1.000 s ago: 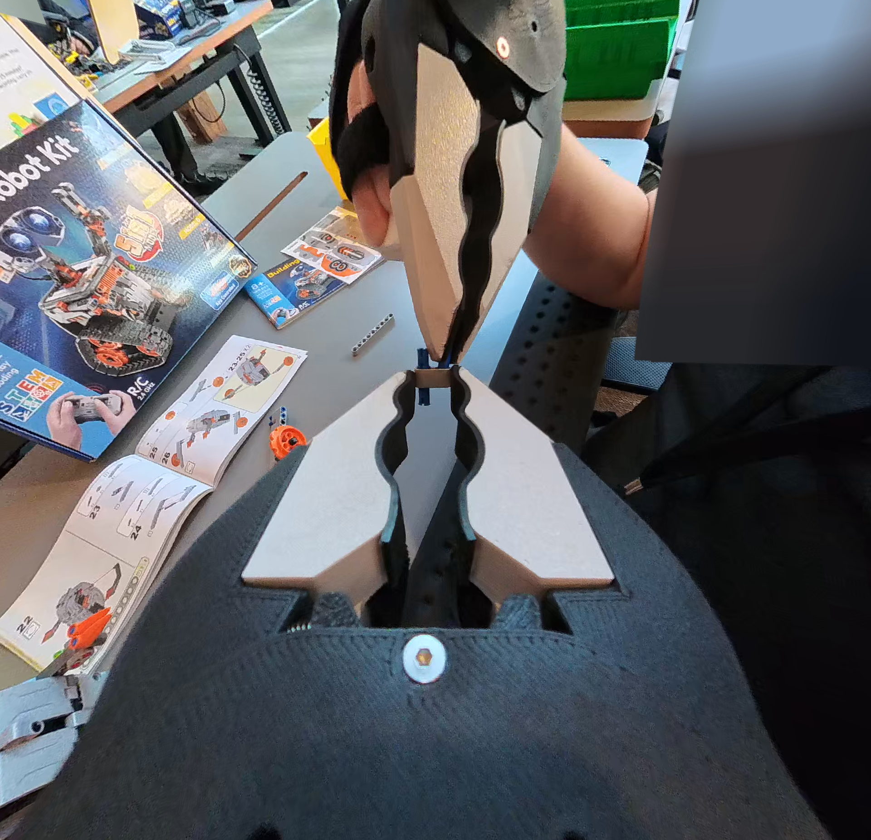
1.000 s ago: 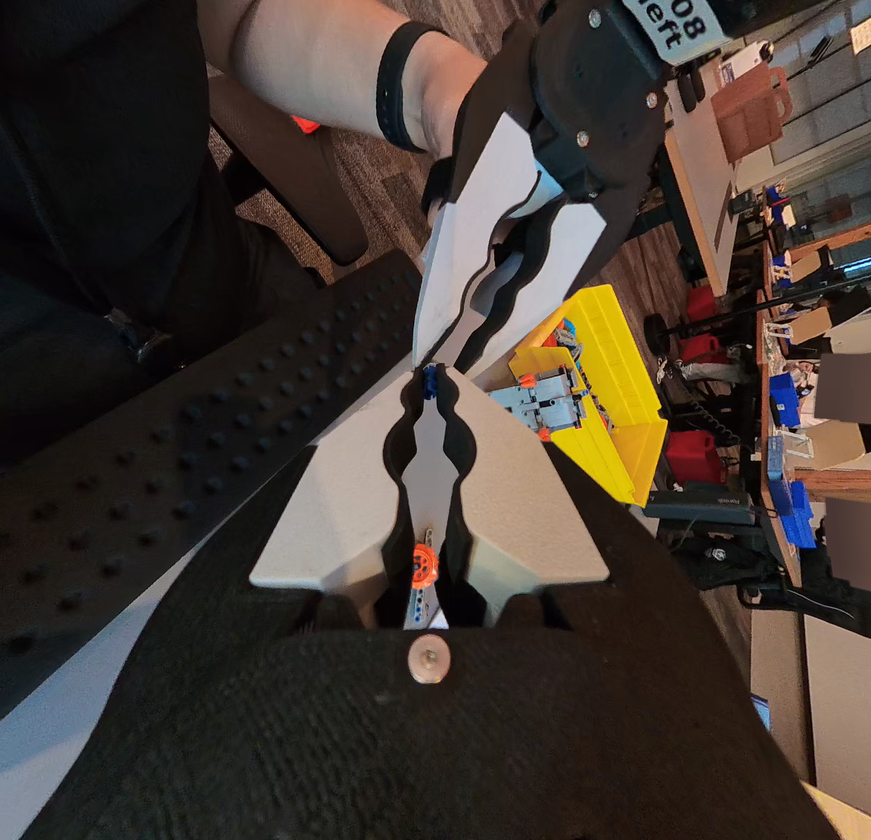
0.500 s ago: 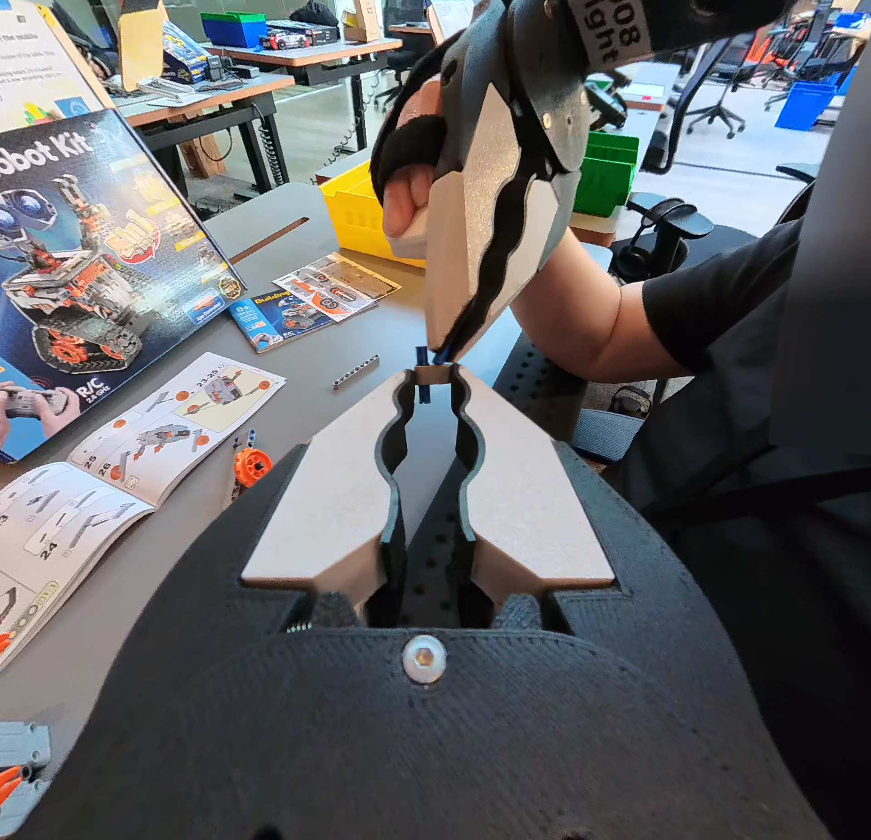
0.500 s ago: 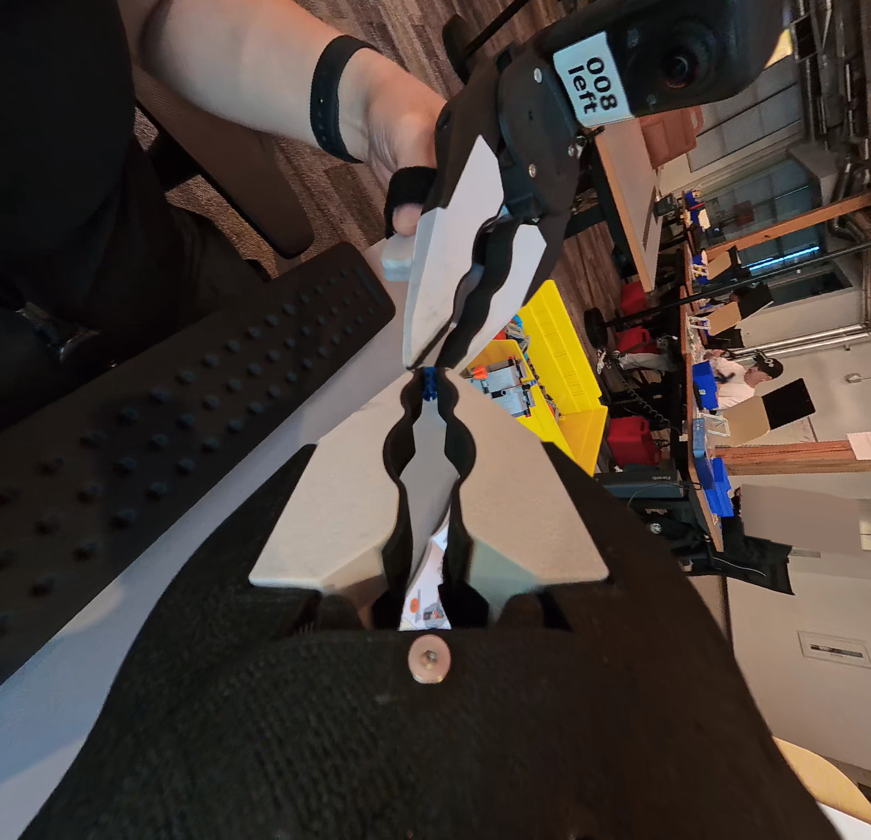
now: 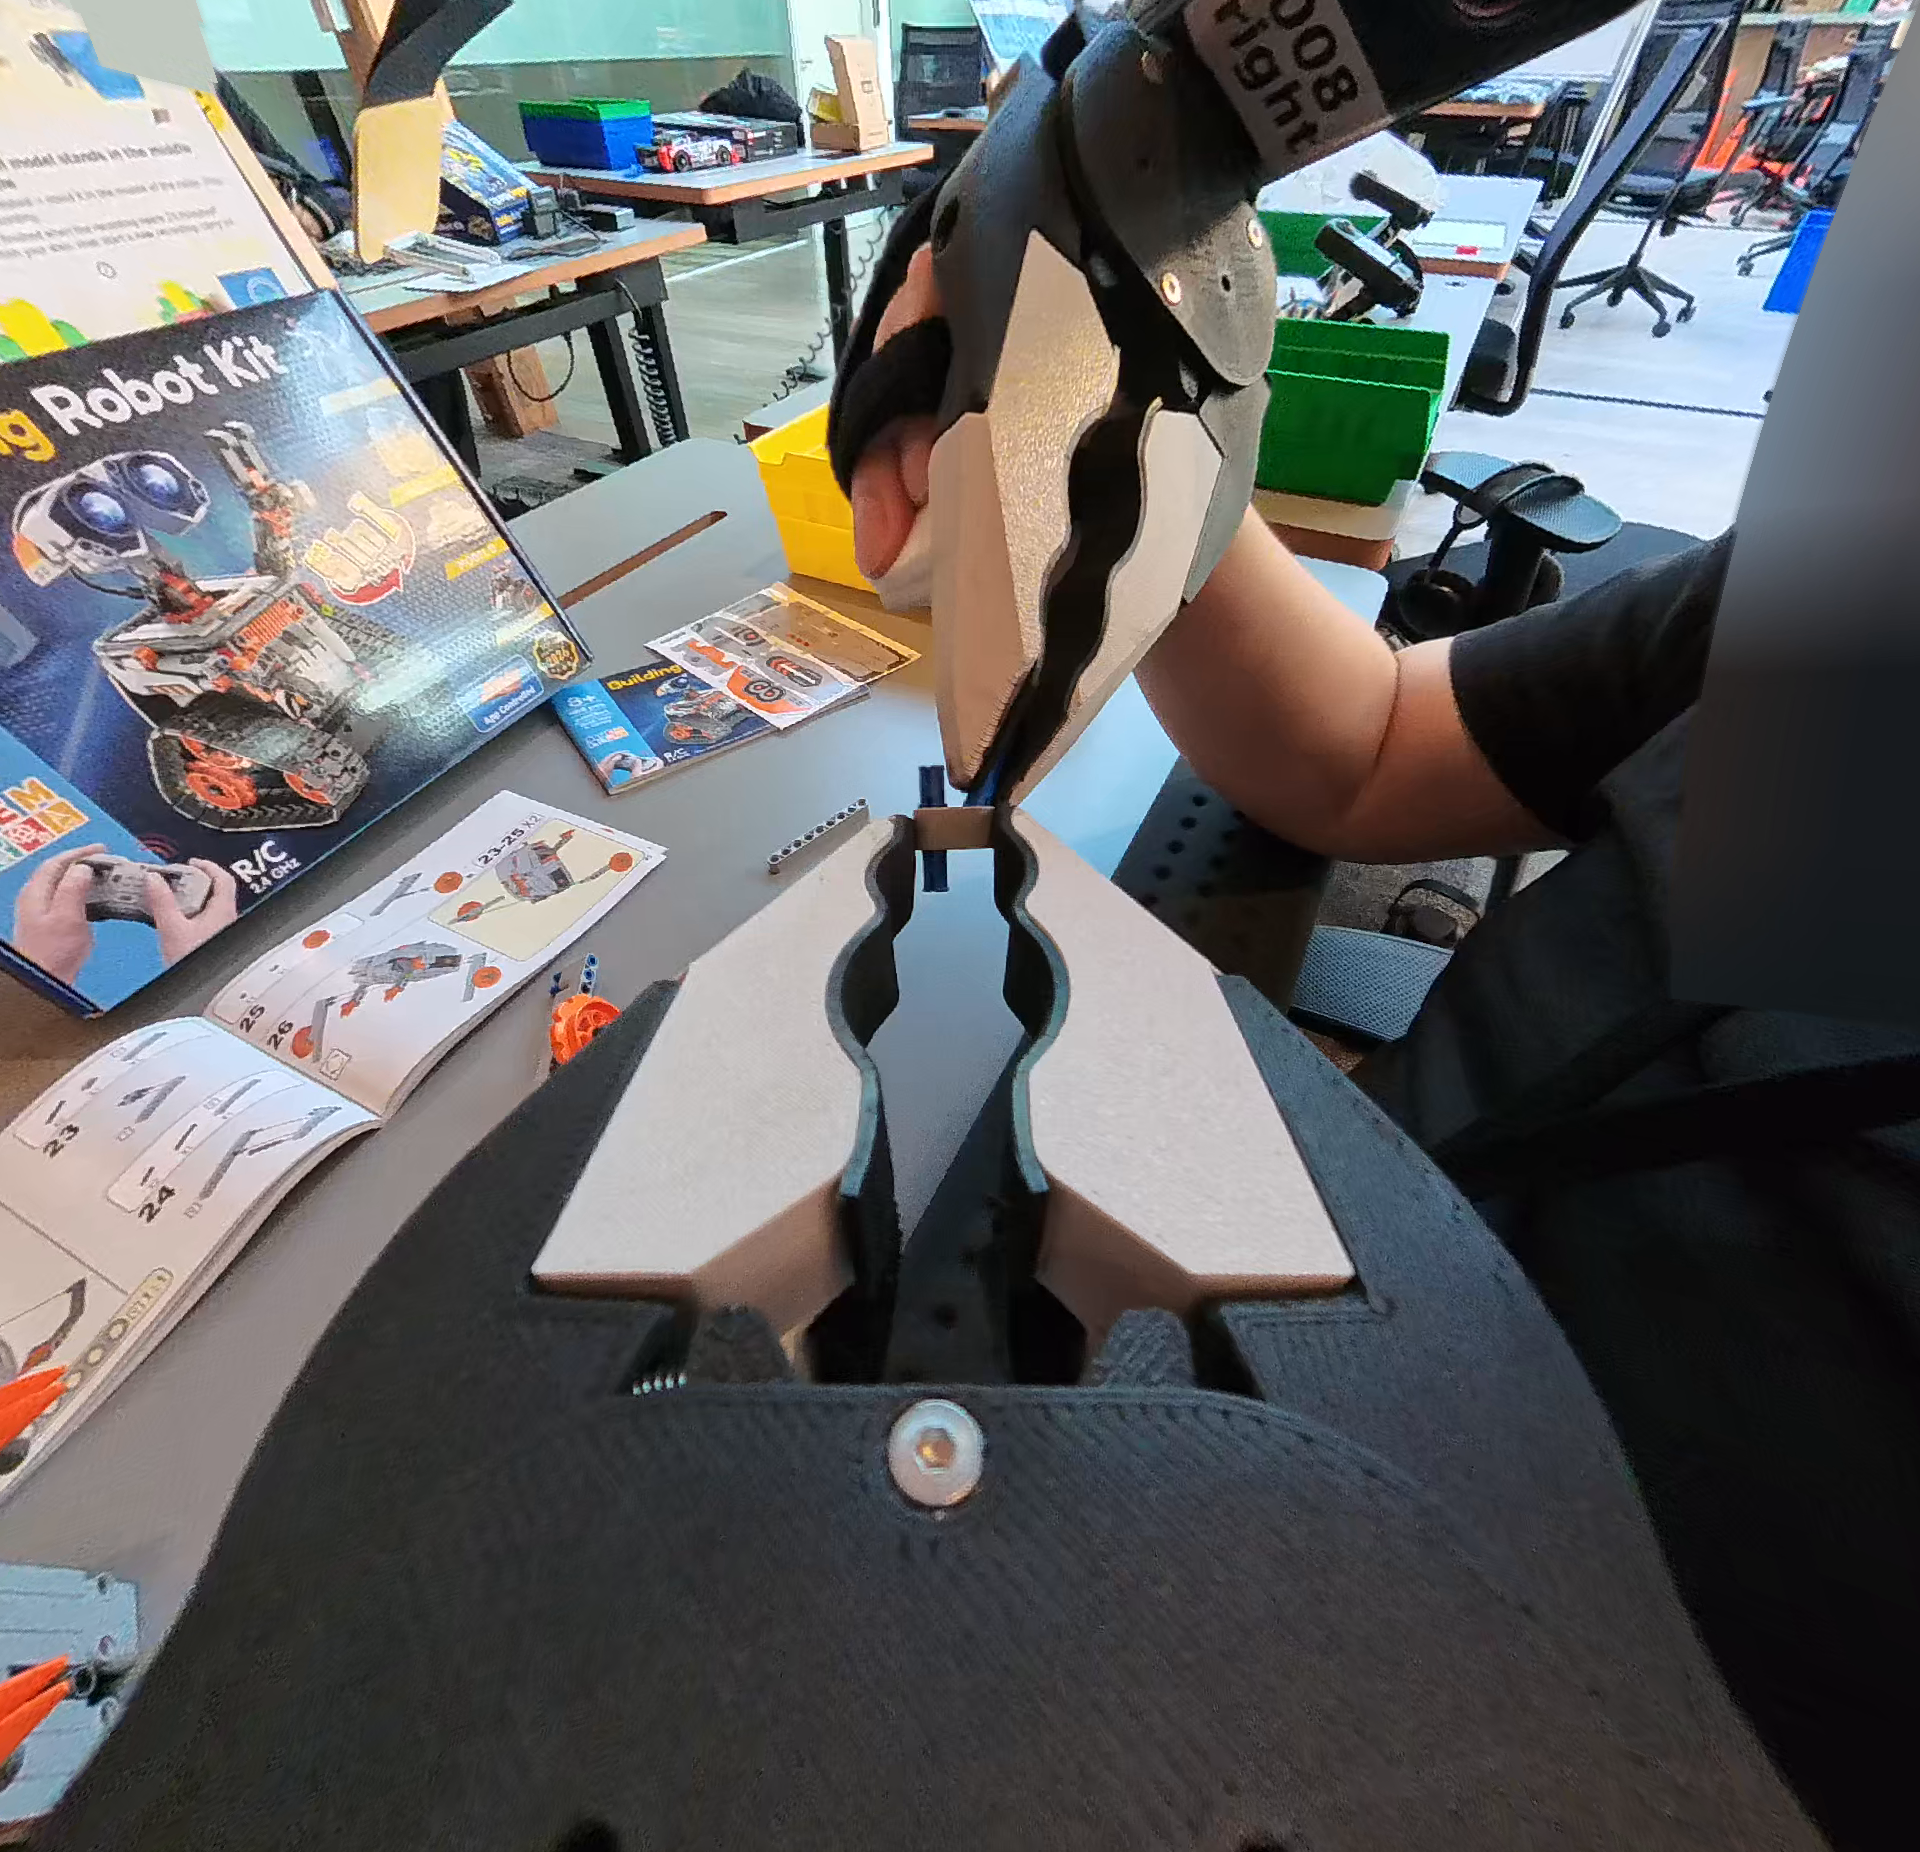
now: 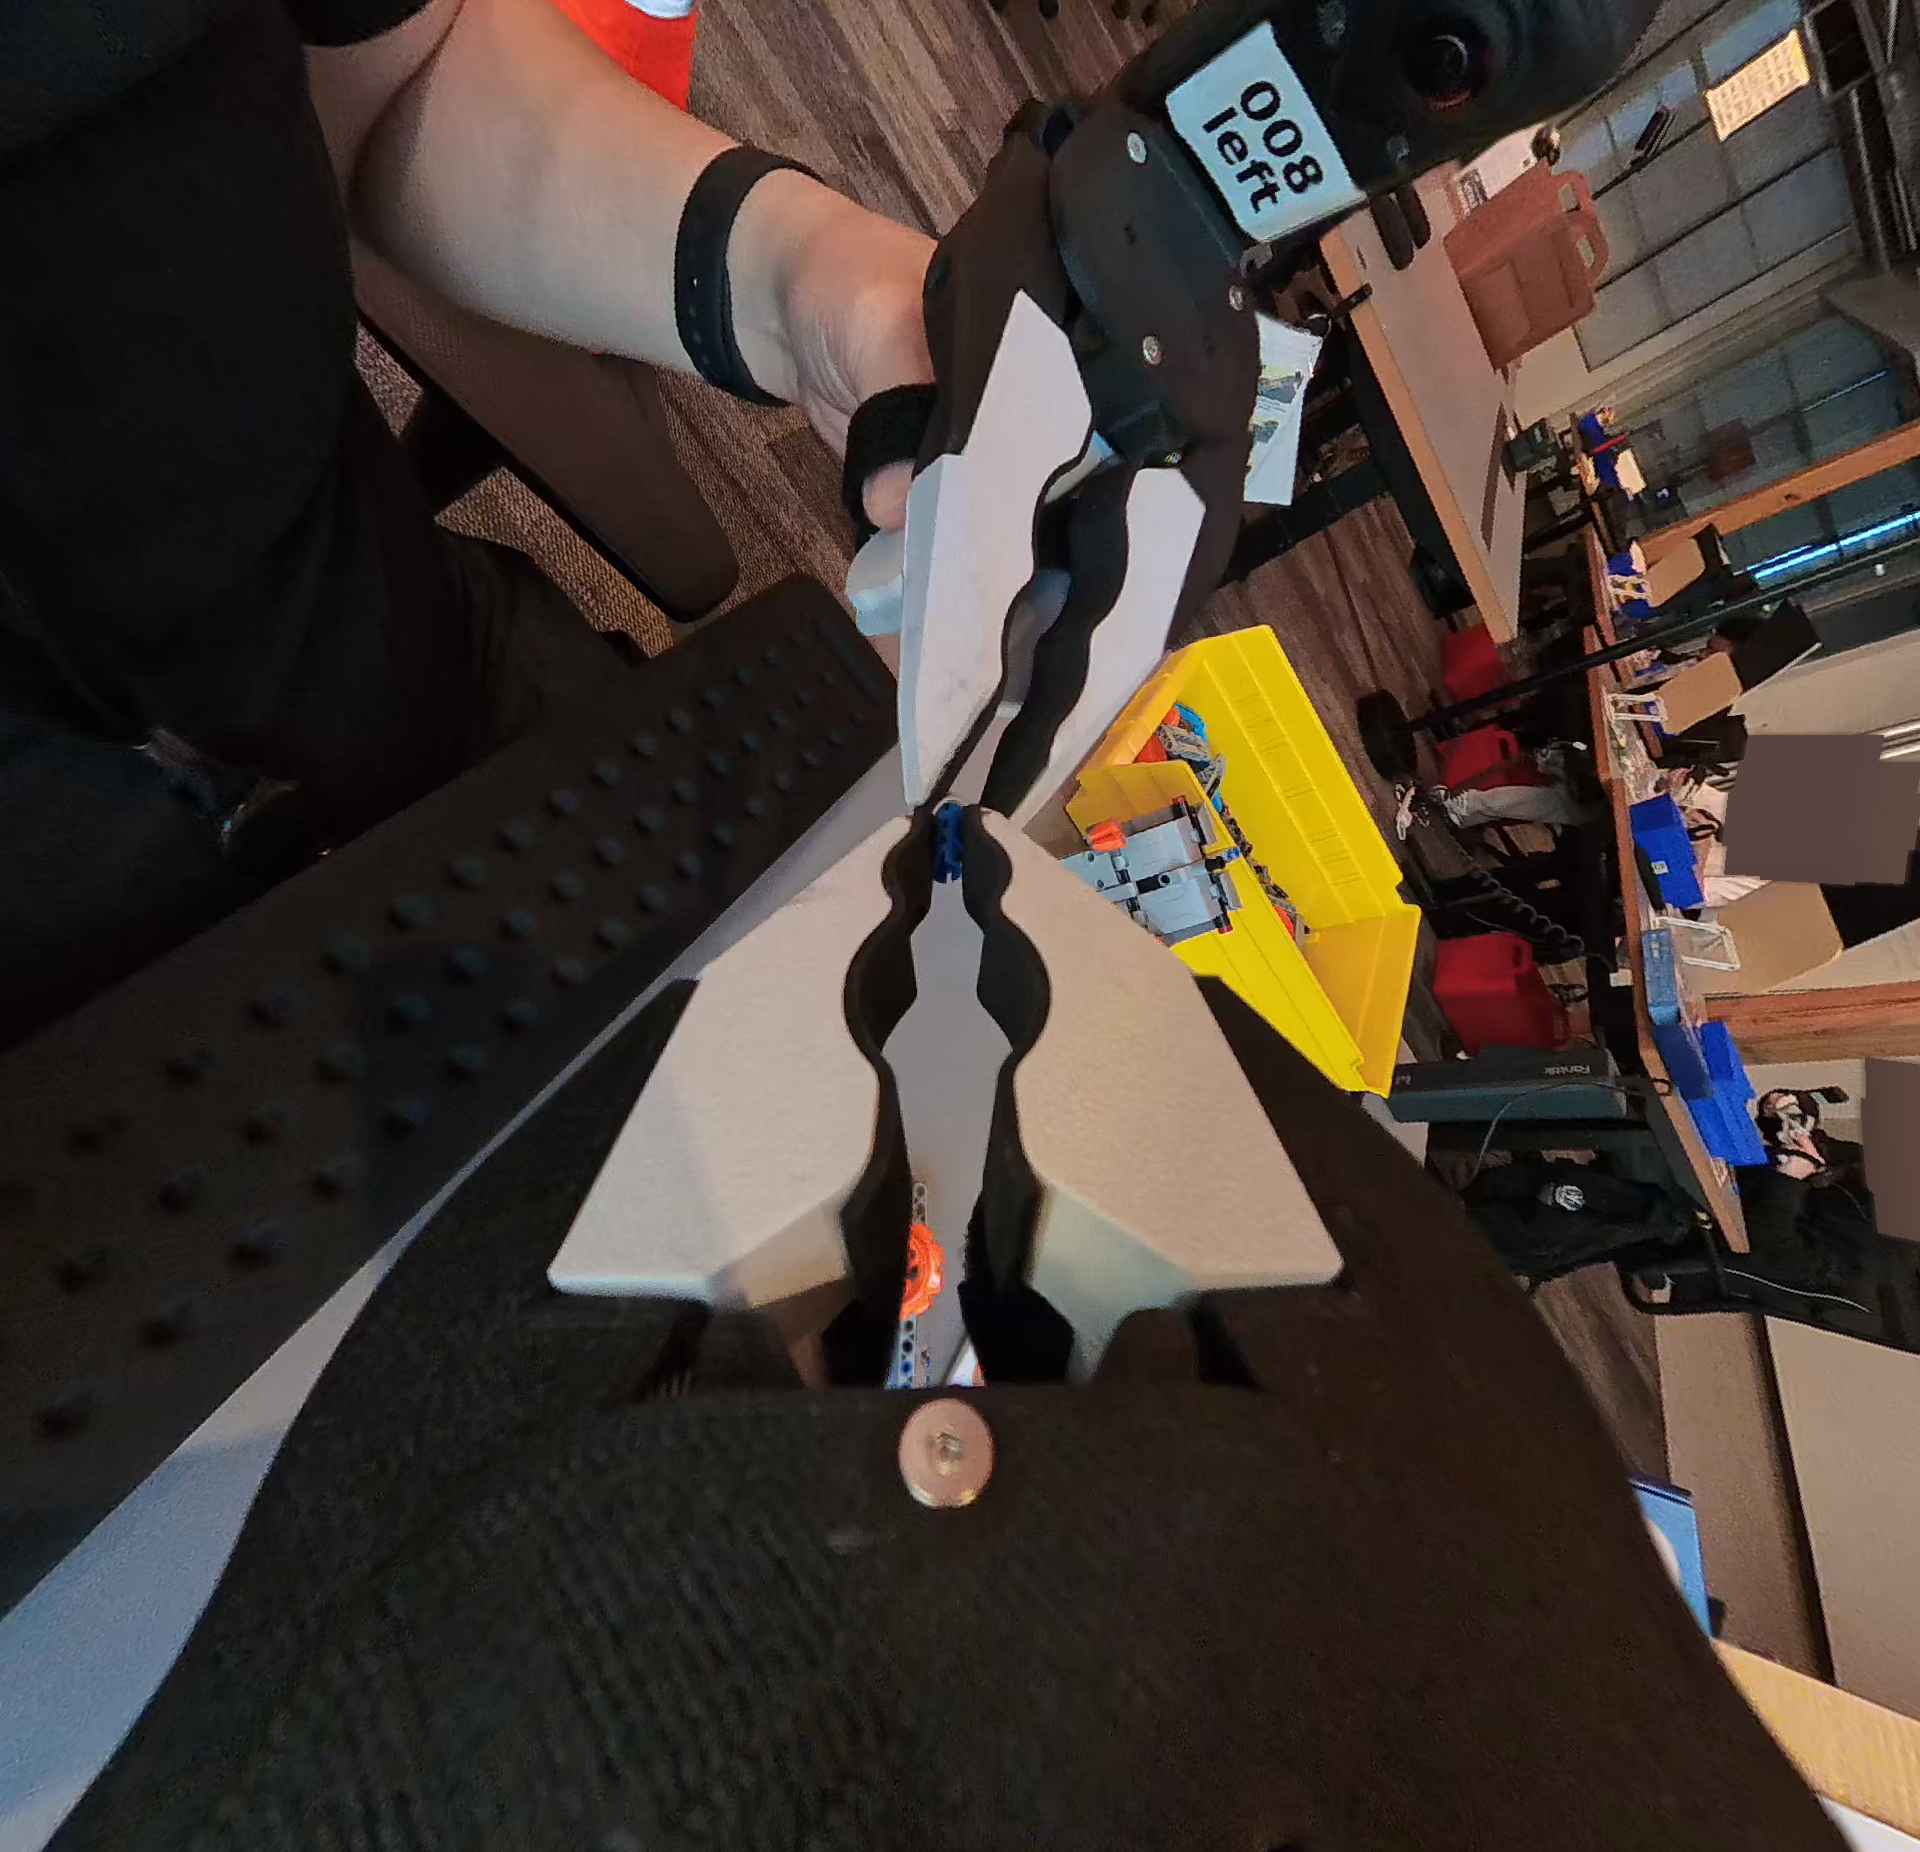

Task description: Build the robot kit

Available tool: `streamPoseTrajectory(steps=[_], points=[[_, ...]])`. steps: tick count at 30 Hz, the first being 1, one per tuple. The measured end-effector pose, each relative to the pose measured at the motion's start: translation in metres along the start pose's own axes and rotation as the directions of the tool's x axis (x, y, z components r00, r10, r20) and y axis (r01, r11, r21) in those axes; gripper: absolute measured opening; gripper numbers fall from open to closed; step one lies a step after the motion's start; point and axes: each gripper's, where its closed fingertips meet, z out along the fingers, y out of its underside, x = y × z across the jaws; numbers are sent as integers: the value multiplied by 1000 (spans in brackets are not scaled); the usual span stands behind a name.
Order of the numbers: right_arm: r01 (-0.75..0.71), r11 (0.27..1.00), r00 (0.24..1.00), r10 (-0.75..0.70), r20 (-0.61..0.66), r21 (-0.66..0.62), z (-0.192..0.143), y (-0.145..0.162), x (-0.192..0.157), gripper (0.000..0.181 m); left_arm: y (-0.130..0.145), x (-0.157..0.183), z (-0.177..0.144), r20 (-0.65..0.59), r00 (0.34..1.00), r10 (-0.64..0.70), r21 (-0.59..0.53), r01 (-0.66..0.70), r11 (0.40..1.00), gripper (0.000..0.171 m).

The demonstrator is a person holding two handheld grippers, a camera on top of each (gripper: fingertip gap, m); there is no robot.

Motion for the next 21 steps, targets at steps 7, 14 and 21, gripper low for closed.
streamPoseTrajectory(steps=[7, 14, 21], points=[[-1, 1000, 998, 2, 63, -21, 1, 0, -12, 4, 7, 8, 3, -76, 997, 16, -124, -26, 992, 12], [-1, 998, 996, 6, 86, -58, -1, 1, -17, 4, 11, 12, 6, -143, 988, 54, -286, -93, 954, 12], [-29, 997, 992, 37, 121, -69, -1, 3, -21, 4, 15, 15, 9, -184, 981, 55, -363, -120, 924, 12]])
